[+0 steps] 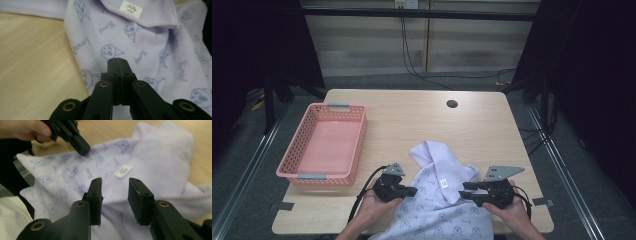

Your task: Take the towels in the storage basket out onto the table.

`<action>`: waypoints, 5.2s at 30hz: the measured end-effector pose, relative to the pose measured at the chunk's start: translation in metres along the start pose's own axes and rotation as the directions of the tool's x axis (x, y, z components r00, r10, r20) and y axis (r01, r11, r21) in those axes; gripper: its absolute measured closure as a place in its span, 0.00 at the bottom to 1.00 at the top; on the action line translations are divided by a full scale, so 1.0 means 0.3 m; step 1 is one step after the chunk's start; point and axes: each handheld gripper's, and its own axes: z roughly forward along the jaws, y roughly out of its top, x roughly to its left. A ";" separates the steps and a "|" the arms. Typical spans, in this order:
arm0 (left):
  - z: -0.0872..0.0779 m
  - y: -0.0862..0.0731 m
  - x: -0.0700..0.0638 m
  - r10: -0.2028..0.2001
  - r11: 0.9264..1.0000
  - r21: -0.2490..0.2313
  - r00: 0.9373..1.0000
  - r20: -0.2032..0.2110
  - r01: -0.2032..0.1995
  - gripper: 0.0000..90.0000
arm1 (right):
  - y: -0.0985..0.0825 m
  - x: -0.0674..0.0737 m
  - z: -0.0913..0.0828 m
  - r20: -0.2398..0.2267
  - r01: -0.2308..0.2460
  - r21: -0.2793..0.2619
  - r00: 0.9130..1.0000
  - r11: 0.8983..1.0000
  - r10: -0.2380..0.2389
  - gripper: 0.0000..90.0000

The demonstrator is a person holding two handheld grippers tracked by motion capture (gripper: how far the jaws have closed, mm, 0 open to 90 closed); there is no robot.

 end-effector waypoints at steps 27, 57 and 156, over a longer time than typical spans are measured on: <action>-0.030 -0.052 -0.052 0.026 0.999 0.024 1.000 0.007 -0.027 0.89 | 0.019 -0.053 -0.012 0.061 -0.013 -0.039 0.998 0.999 0.015 0.97; -0.080 0.011 0.219 -0.215 0.966 -0.190 0.956 -0.201 0.177 0.55 | 0.023 -0.309 -0.174 0.207 -0.121 -0.192 0.965 0.974 0.161 0.97; -0.241 0.147 0.103 -0.019 0.980 -0.197 0.985 -0.169 -0.014 0.85 | -0.025 -0.231 -0.119 0.172 -0.086 -0.052 0.981 0.995 0.094 0.63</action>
